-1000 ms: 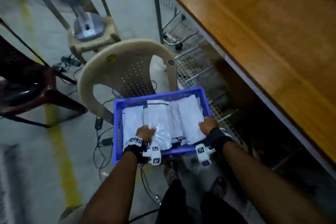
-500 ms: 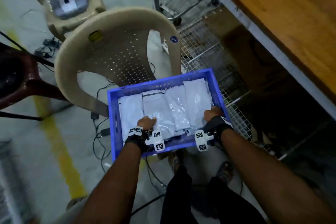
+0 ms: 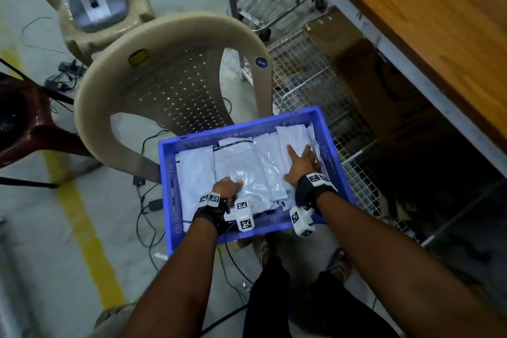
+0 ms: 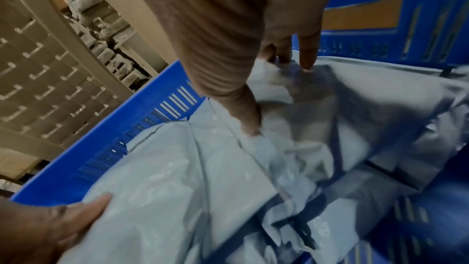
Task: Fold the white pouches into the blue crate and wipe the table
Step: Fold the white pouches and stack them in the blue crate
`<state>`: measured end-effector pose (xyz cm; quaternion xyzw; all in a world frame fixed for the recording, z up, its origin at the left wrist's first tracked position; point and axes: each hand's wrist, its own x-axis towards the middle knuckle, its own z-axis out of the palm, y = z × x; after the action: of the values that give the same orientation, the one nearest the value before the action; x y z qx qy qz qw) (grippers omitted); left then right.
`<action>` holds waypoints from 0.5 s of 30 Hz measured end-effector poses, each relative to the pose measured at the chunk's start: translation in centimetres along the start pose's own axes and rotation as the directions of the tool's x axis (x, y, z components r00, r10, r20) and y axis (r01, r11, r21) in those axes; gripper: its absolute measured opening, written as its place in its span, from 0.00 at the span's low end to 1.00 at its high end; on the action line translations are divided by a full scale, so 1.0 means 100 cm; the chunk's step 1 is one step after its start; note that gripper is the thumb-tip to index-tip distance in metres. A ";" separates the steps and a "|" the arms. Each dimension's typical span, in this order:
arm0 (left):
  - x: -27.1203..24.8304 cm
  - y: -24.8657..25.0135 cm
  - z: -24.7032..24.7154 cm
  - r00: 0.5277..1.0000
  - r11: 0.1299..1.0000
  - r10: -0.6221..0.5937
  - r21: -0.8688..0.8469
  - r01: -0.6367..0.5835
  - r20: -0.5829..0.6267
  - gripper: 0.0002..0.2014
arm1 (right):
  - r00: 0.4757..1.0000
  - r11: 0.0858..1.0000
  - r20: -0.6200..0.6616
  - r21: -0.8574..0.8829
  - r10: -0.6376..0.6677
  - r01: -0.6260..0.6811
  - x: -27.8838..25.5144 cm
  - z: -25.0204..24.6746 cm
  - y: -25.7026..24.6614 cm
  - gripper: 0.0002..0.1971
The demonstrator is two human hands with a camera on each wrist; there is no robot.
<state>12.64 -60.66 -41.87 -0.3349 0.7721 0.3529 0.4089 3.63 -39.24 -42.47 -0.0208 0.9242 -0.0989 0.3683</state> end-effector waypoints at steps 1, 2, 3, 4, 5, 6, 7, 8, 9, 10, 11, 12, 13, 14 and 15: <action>0.000 0.000 0.001 1.000 1.000 -0.002 -0.028 0.002 -0.001 0.23 | 1.000 1.000 -0.008 -0.021 0.020 -0.020 0.001 -0.001 0.001 0.44; 0.001 0.000 0.003 1.000 0.997 -0.002 -0.071 0.002 -0.001 0.23 | 0.999 0.999 -0.026 -0.030 0.044 -0.045 0.002 -0.002 0.003 0.43; -0.001 0.000 0.004 1.000 0.994 -0.001 -0.109 0.001 0.001 0.22 | 0.997 0.997 -0.047 -0.033 0.069 -0.070 0.001 -0.004 0.006 0.42; -0.003 0.002 0.006 1.000 0.991 0.005 -0.137 -0.004 0.002 0.21 | 0.994 0.995 -0.067 -0.033 0.089 -0.092 0.001 -0.005 0.009 0.41; -0.005 0.003 0.009 1.000 0.987 0.008 -0.159 -0.007 0.001 0.20 | 0.991 0.994 -0.078 -0.021 0.106 -0.108 0.001 -0.005 0.013 0.41; -0.005 0.005 0.012 1.000 0.985 0.017 -0.173 -0.017 0.001 0.18 | 0.990 0.993 -0.082 0.000 0.118 -0.119 0.000 -0.006 0.016 0.40; -0.006 0.007 0.014 1.000 0.982 0.026 -0.185 -0.024 0.006 0.17 | 0.989 0.993 -0.086 0.020 0.120 -0.119 0.001 -0.007 0.018 0.40; -0.008 0.009 0.015 0.999 0.978 0.036 -0.205 -0.034 0.006 0.17 | 0.990 0.994 -0.090 0.031 0.108 -0.106 0.002 -0.006 0.019 0.39; -0.008 0.010 0.015 0.999 0.974 0.046 -0.221 -0.045 0.000 0.17 | 0.992 0.996 -0.091 0.036 0.087 -0.084 0.003 -0.006 0.021 0.38; -0.009 0.011 0.016 0.999 0.972 0.054 -0.228 -0.054 -0.005 0.17 | 0.994 0.997 -0.086 0.038 0.068 -0.065 0.003 -0.005 0.021 0.37; -0.009 0.011 0.016 0.998 0.972 0.057 -0.226 -0.056 0.001 0.17 | 0.996 0.997 -0.067 0.047 0.057 -0.054 0.002 -0.006 0.022 0.36; -0.011 0.011 0.015 0.998 0.973 0.065 -0.223 -0.064 -0.004 0.17 | 0.997 0.996 -0.044 0.065 0.058 -0.055 0.001 -0.007 0.022 0.36; -0.013 0.012 0.014 0.998 0.973 0.065 -0.219 -0.066 -0.013 0.17 | 0.997 0.994 -0.030 0.087 0.065 -0.062 -0.001 -0.008 0.023 0.37; -0.014 0.013 0.013 0.998 0.974 0.065 -0.218 -0.068 -0.020 0.17 | 0.997 0.993 -0.040 0.103 0.067 -0.062 -0.002 -0.009 0.023 0.37; -0.016 0.014 0.012 0.998 0.973 0.060 -0.224 -0.065 -0.028 0.17 | 0.995 0.992 -0.079 0.120 0.058 -0.049 -0.005 -0.011 0.022 0.37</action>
<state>12.70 -58.54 -40.59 -0.3583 0.7417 0.4469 0.3490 3.29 -36.87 -41.81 0.0299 0.9313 -0.1442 0.3332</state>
